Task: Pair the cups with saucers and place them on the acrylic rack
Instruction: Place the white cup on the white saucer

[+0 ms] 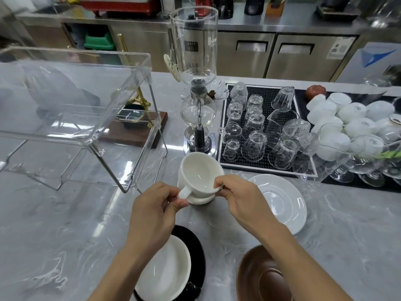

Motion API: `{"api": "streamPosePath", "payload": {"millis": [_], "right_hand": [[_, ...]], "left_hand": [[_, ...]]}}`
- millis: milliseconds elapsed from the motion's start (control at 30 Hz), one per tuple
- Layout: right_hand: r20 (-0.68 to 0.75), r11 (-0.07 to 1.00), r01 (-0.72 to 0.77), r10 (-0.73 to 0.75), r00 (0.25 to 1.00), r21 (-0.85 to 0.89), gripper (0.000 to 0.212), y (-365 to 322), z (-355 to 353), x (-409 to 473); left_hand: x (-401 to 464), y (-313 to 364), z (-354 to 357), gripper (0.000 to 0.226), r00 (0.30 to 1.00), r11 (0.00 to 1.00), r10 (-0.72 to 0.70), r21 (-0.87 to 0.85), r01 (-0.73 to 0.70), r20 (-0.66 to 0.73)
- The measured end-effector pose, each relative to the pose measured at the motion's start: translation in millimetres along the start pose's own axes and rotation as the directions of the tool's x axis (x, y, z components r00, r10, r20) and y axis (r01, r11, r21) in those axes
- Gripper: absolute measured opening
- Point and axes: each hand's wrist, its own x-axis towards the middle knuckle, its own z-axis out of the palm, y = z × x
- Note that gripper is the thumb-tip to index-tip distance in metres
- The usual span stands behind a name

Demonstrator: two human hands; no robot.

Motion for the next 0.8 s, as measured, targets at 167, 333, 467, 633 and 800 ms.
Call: {"api": "streamPosePath", "payload": {"millis": [167, 333, 467, 633, 800], "right_hand": [[-0.087, 0.996, 0.023, -0.03, 0.996, -0.085, 0.017, -5.3, -19.9, -9.0], [-0.19, 0.984, 0.036, -0.07, 0.979, -0.176, 0.015, -4.6, -46.0, -22.9], [-0.227, 0.979, -0.017, -0.029, 0.973, -0.201, 0.014, 4.9, -67.7, -41.4], [-0.228, 0.958, -0.117, 0.056, 0.972, -0.262, 0.016, 22.2, -87.7, -62.2], [-0.217, 0.94, -0.168, 0.105, 0.97, -0.297, 0.014, 37.6, -97.3, -71.7]], "left_hand": [[-0.8, 14.5, 4.0, 0.017, 0.998, 0.998, 0.055, 0.005, -0.055, -0.017], [2.1, 34.2, 18.6, 0.005, 0.99, 0.99, 0.142, -0.018, -0.142, -0.004], [4.1, 46.2, 39.8, 0.018, 0.983, 0.986, 0.168, -0.004, -0.168, 0.072], [4.3, 63.4, 68.6, 0.014, 0.966, 0.975, 0.22, -0.015, -0.22, 0.132], [5.5, 72.6, 92.6, 0.009, 0.961, 0.975, 0.223, -0.021, -0.223, 0.163]]}}
